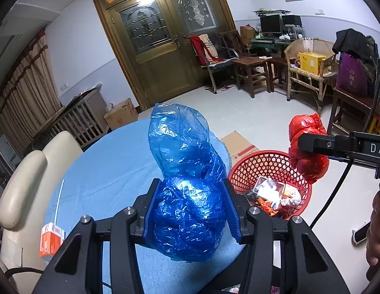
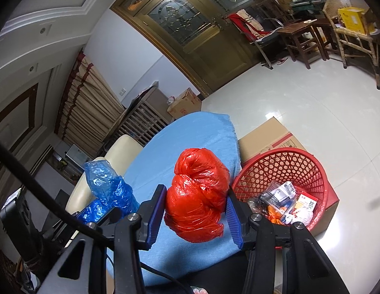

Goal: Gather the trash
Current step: 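Carry the red bag and blue bags over the red wastebasket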

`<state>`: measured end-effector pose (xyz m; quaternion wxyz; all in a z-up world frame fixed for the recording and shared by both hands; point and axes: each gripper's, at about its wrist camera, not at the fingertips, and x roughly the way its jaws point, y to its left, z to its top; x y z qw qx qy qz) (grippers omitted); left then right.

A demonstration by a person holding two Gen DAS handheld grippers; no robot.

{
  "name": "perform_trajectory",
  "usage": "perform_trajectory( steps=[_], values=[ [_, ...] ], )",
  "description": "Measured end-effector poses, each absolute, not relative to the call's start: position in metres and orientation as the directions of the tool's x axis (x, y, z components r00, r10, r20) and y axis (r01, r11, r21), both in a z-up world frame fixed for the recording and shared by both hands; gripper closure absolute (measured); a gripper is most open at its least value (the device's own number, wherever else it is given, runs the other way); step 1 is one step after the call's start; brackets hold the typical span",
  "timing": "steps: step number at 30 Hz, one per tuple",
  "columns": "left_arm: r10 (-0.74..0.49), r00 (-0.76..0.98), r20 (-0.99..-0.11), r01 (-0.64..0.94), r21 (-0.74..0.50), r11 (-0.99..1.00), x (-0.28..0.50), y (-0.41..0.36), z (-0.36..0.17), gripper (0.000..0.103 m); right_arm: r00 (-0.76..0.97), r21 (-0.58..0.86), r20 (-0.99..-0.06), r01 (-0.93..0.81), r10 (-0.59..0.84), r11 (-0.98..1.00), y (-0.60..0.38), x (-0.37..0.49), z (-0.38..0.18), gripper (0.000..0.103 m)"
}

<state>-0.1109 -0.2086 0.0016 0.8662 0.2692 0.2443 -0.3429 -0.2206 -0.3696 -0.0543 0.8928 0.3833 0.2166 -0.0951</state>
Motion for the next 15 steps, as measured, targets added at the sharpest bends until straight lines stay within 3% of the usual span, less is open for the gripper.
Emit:
perform_trajectory(
  steps=[15],
  values=[
    [-0.476,0.630,-0.613,0.752,0.329,0.571,-0.124,-0.227,-0.002,0.053,0.887,0.658,-0.460,0.367,-0.034,0.657,-0.384,-0.238,-0.061,0.053]
  ],
)
